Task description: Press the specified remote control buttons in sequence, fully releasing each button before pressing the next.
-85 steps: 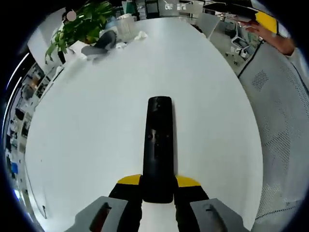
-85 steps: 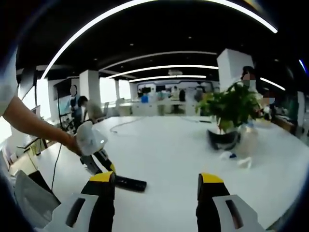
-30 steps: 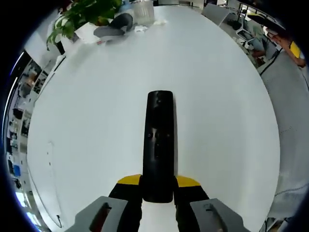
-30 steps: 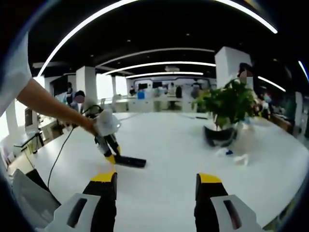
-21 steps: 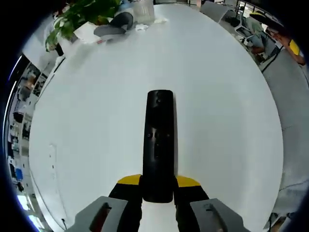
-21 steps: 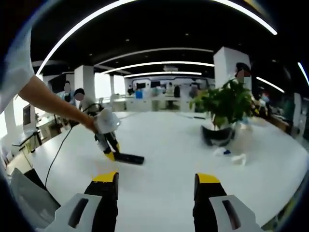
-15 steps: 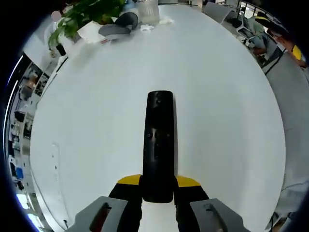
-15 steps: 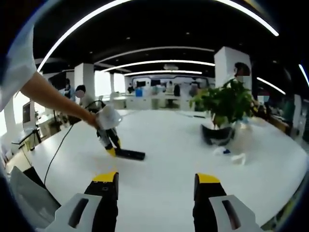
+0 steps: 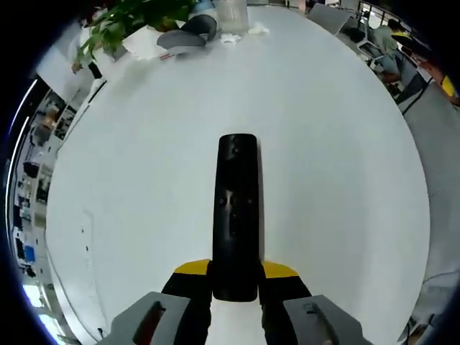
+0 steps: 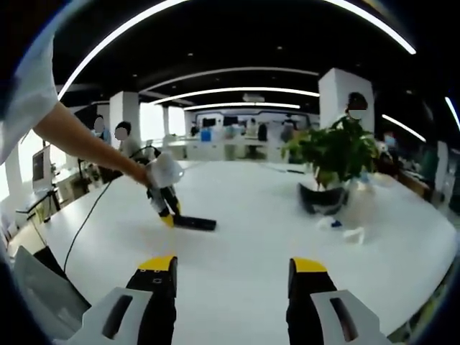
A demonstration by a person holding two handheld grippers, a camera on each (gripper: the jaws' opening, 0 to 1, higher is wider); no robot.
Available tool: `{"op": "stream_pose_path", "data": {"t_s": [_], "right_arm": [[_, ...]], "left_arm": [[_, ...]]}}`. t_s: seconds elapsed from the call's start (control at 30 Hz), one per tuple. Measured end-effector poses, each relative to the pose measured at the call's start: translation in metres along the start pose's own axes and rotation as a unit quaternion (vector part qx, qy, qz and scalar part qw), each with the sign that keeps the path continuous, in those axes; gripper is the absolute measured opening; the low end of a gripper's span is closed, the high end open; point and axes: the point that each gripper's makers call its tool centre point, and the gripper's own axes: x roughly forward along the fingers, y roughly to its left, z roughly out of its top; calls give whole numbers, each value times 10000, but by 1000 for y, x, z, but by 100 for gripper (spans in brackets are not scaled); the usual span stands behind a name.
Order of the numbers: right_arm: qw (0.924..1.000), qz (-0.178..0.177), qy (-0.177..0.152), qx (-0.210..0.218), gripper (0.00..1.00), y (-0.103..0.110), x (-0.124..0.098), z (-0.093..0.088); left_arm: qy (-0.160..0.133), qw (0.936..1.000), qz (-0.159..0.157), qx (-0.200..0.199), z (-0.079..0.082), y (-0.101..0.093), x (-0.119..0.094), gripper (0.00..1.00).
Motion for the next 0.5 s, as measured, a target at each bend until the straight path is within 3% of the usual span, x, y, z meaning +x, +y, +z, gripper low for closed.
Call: {"op": "stream_pose_path", "data": {"t_s": [0.2,0.5], "right_arm": [[10000,-2,7,59,60,-1,0,0],[10000,-15,-1,49,61,-2,-1,-1]], "left_arm": [[-45,9999,-88,-31,0,-1,1,24],[-123,9997,34,-215,0,1,1,27]]}}
